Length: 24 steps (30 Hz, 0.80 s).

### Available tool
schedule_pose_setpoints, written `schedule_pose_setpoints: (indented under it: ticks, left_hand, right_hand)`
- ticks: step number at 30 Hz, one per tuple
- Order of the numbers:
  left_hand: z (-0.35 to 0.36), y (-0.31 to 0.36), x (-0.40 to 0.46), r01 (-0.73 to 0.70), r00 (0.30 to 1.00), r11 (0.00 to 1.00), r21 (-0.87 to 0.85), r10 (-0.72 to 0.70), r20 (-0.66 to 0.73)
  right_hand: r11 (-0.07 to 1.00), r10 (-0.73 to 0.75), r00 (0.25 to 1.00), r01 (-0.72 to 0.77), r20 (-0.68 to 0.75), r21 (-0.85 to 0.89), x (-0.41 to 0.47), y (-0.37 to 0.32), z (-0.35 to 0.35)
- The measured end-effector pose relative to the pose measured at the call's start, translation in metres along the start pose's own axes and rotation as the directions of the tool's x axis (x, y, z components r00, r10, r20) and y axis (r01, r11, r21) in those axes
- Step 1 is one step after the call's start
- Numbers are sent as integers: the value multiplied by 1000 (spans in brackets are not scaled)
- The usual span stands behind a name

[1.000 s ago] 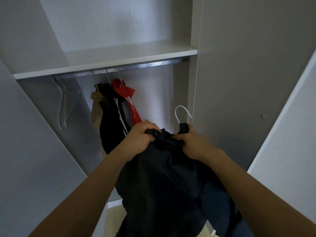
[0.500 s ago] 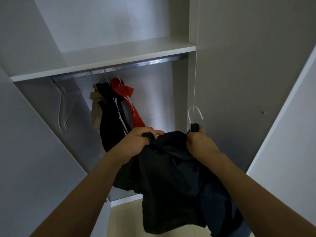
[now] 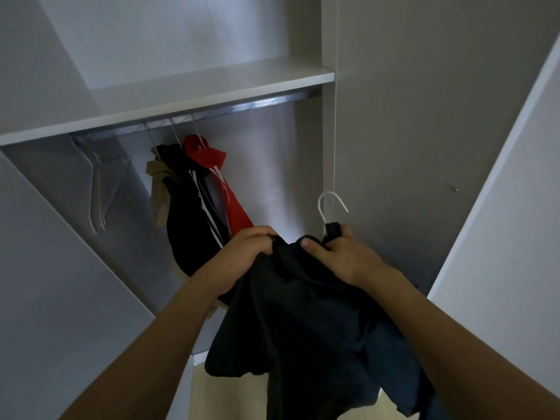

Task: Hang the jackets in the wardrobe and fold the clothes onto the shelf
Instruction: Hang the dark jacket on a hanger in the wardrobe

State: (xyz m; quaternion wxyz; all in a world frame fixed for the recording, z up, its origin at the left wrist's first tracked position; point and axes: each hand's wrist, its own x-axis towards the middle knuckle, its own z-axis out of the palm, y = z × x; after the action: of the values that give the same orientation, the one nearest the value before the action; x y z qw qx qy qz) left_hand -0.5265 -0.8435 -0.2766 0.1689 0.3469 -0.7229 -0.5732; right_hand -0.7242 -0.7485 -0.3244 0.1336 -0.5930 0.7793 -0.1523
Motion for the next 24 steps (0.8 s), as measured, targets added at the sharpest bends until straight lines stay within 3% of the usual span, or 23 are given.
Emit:
schedule_pose_setpoints:
  ticks: [5,9,12,15,20,24]
  left_hand:
    - [-11,-9,-2,-57,997,996,62,60,-52]
    - [-14,-10,-5,-114,990,979,170,127,-66]
    - [-12,-10,-7,-128,987,971,203,144,-67]
    - [-8,-11,-7,-153,985,966,209,167,-51]
    - [-12,-12,-7,-177,981,964,197,189,-47]
    - [-10,-15,-9,-180,978,961,210,198,-66]
  right_hand:
    - [969,56,998,-45,-37,244,12,8,19]
    - [846,-129,991,91,35,525,2,4,23]
    - [798,-122,992,110,-21,593,1,-6,23]
    - [840,-83,995,98,-52,534,-1,-14,18]
    - [930,-253,952,289,-174,227,2,-16,20]
    - [918,-242,964,264,-108,297,6,-17,25]
